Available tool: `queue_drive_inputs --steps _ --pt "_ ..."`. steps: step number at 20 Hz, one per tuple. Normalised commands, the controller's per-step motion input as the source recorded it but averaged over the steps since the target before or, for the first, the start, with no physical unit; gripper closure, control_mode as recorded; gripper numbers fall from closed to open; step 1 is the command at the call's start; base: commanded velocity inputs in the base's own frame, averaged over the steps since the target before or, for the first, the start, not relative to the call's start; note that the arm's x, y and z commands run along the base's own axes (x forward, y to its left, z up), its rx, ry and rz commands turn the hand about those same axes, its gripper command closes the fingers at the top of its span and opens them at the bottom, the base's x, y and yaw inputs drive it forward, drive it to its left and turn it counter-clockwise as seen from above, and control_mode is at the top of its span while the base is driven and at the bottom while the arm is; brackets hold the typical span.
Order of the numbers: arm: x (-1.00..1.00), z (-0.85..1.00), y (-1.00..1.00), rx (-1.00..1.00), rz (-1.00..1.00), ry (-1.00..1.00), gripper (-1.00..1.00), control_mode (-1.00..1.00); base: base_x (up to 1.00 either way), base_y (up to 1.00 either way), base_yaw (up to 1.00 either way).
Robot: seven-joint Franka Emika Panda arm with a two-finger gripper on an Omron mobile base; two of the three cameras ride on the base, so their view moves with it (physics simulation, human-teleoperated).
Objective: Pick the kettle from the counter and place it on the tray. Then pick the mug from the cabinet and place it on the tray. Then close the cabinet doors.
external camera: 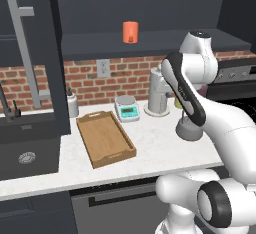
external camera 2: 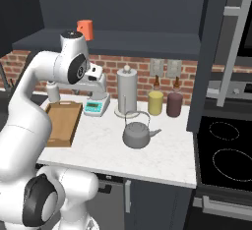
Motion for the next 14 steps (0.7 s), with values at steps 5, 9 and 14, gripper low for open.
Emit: queue_drive_inputs --steps 5,9,14 --pt "-0.14 0.00 0.00 0.00 0.00 -0.02 -1.00 -1.00 0.00 0.00 0.00" --pt "-0.09 0.00 0.00 0.00 0.00 -0.01 -1.00 -1.00 0.00 0.00 0.00" --pt "-0.20 0.00 0.00 0.00 0.00 -0.07 -1.00 -1.00 0.00 0.00 0.00"
